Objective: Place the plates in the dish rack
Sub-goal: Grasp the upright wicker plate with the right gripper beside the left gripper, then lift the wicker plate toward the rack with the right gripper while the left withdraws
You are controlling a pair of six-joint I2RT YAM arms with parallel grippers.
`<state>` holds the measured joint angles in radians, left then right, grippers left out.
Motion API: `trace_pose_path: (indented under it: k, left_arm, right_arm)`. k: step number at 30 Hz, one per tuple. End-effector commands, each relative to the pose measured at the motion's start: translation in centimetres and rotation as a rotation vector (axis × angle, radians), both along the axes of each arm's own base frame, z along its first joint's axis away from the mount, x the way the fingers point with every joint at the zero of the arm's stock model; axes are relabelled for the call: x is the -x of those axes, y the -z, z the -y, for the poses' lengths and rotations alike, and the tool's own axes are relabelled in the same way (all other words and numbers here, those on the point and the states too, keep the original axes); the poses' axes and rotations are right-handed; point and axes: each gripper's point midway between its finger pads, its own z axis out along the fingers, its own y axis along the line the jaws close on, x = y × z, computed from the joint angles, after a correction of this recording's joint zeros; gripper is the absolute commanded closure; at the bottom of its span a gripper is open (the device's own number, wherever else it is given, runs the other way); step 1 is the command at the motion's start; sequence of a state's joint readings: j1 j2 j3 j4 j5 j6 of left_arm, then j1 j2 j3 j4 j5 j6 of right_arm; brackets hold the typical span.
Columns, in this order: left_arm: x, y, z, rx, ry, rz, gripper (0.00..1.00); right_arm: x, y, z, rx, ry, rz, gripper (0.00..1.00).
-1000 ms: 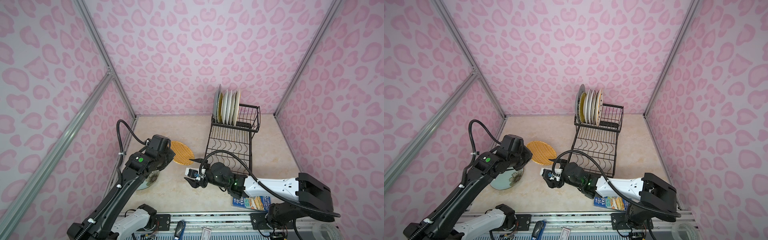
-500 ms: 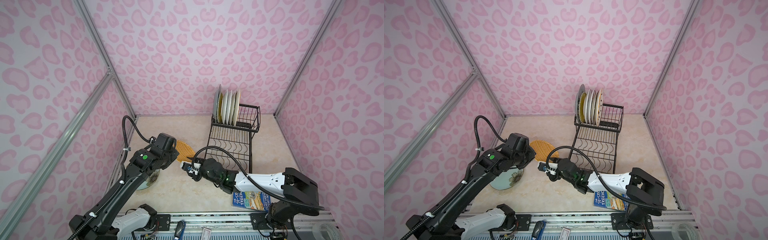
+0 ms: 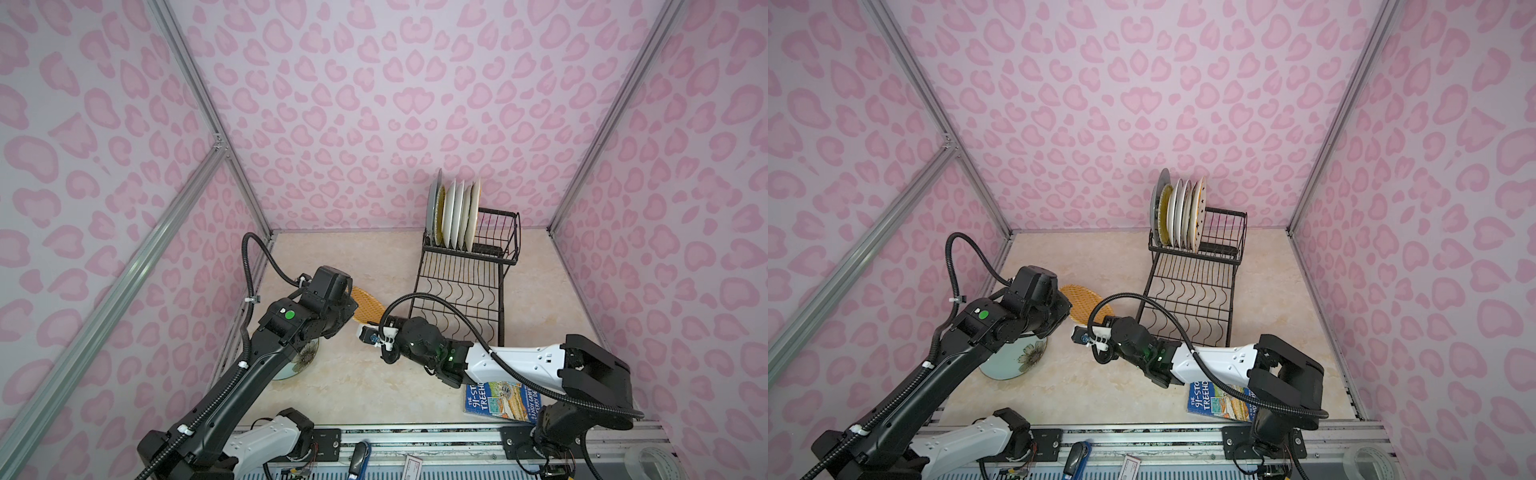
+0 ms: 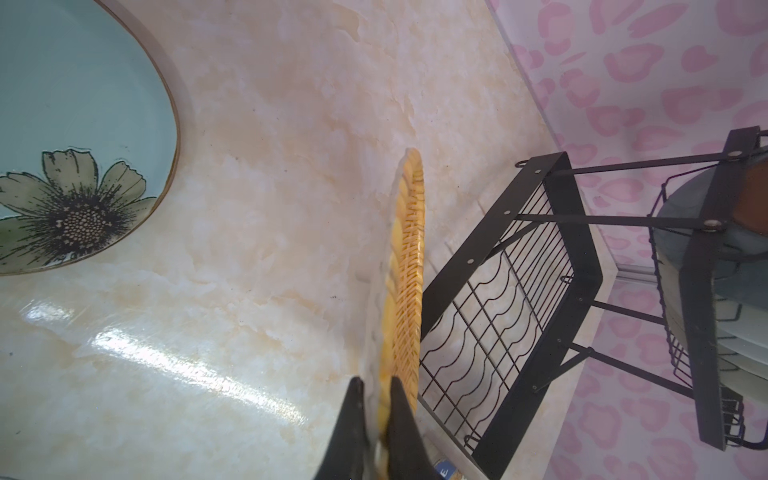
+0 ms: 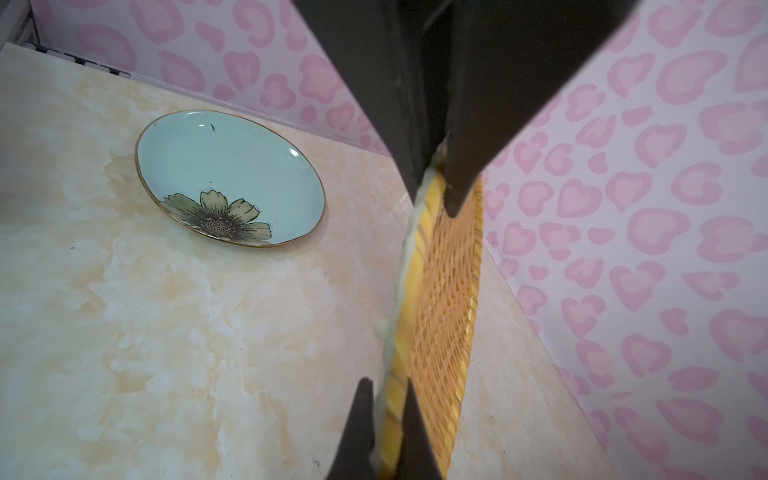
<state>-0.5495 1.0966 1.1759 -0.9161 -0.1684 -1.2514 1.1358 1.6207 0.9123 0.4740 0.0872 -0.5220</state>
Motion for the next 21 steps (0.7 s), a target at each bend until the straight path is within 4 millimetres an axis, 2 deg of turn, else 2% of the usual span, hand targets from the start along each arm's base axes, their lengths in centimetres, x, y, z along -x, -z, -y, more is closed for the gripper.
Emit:
trace_pose_path:
  k: [1, 3, 4, 6, 7, 8, 10, 15, 18, 21]
  left_arm:
    - [-0.2, -0.4, 0.2, -0.005, 0.024, 0.015, 0.97]
    - [-0.1, -0.6, 0.3, -0.003, 0.033, 0.019, 0.81]
    - [-0.1, -0.6, 0.3, -0.004, 0.036, 0.019, 0.68]
    - [-0.1, -1.1, 0.3, -0.008, 0.045, 0.033, 0.36]
    - [-0.1, -1.4, 0.2, -0.011, 0.055, 0.044, 0.09]
    - [-0.1, -1.8, 0.3, -0.009, 0.067, 0.063, 0.03]
    - [-0.1, -2.9, 0.4, 0.002, 0.099, 0.115, 0.03]
    - [0.5, -8.0, 1.2, 0.059, 0.238, 0.394, 0.03]
    - [1.8, -11.5, 1.1, 0.062, 0.329, 0.609, 0.03]
    - [3.2, -14.2, 0.1, -0.018, 0.385, 0.819, 0.03]
  right_arm:
    - [-0.4, -1.0, 0.2, -0.050, 0.031, -0.012, 1.00]
    - [-0.5, -1.2, 0.4, -0.060, 0.040, -0.007, 1.00]
    - [-0.7, -1.2, 0.5, -0.064, 0.050, -0.007, 1.00]
    - [-0.8, -1.4, 0.7, -0.076, 0.065, -0.008, 1.00]
    - [-0.9, -1.4, 0.9, -0.079, 0.076, -0.012, 1.00]
    - [-1.1, -1.4, 1.0, -0.084, 0.085, -0.016, 1.00]
    - [-1.2, -1.4, 1.2, -0.092, 0.096, -0.027, 1.00]
    - [-1.4, -2.0, 2.2, -0.115, 0.129, -0.048, 1.00]
    - [-1.2, -3.3, 3.1, -0.151, 0.147, -0.067, 1.00]
    - [-0.8, -5.2, 4.4, -0.204, 0.172, -0.097, 1.00]
